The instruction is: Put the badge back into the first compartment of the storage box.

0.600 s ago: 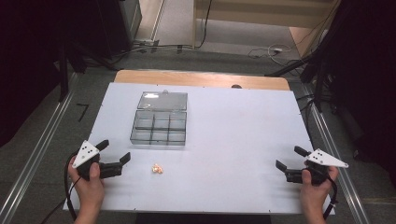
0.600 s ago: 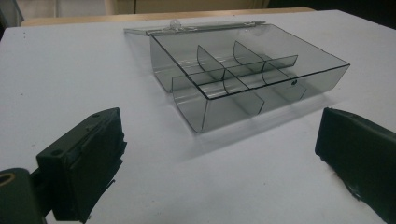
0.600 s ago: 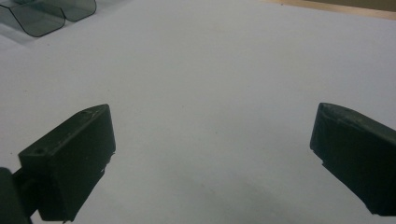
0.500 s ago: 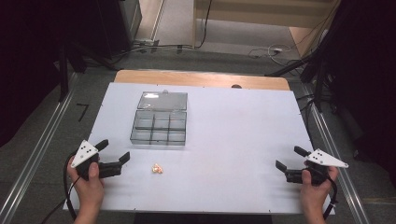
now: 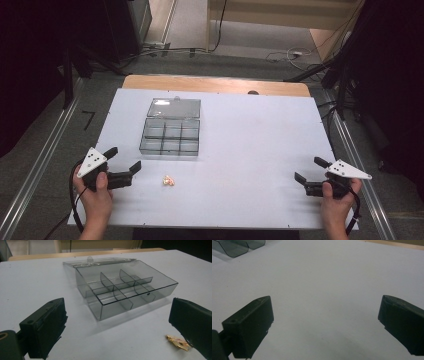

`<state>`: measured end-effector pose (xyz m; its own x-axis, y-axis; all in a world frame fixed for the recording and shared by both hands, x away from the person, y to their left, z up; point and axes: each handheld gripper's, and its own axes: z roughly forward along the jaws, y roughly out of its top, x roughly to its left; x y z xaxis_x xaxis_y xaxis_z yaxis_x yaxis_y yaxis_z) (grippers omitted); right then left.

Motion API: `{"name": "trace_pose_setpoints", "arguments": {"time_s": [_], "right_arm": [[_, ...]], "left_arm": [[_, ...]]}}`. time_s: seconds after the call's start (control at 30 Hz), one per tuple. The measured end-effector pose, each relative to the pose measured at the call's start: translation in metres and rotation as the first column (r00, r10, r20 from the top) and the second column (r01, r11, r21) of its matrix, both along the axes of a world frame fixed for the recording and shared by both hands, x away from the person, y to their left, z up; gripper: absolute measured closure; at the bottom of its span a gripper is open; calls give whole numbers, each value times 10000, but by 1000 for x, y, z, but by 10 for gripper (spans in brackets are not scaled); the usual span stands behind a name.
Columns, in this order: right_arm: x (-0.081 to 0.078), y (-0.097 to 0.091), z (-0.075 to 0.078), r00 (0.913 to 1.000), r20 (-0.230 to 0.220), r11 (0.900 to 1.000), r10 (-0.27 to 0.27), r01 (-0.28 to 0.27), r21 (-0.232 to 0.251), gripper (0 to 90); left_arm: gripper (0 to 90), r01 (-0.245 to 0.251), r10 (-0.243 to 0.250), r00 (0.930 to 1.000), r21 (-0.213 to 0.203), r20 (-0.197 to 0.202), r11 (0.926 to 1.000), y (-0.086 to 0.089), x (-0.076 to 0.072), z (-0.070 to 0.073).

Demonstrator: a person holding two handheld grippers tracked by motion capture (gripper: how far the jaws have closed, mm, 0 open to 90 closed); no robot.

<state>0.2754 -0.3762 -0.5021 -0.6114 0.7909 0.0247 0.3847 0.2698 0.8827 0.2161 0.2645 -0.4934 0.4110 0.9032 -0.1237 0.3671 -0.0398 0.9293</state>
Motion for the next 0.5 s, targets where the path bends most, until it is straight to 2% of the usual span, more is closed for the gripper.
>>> {"name": "trace_pose_setpoints", "arguments": {"time_s": [0.23, 0.5], "right_arm": [[0, 0, 0, 10000, -44, 10000, 10, -10, -6, 0], [1, 0, -1, 10000, -63, 10000, 66, -66, -44, 0]], "left_arm": [[11, 336, -336, 9994, 55, 25, 9994, -15, 1, 5], [12, 752, -749, 9971, 188, -155, 9970, -31, 2, 7]]}}
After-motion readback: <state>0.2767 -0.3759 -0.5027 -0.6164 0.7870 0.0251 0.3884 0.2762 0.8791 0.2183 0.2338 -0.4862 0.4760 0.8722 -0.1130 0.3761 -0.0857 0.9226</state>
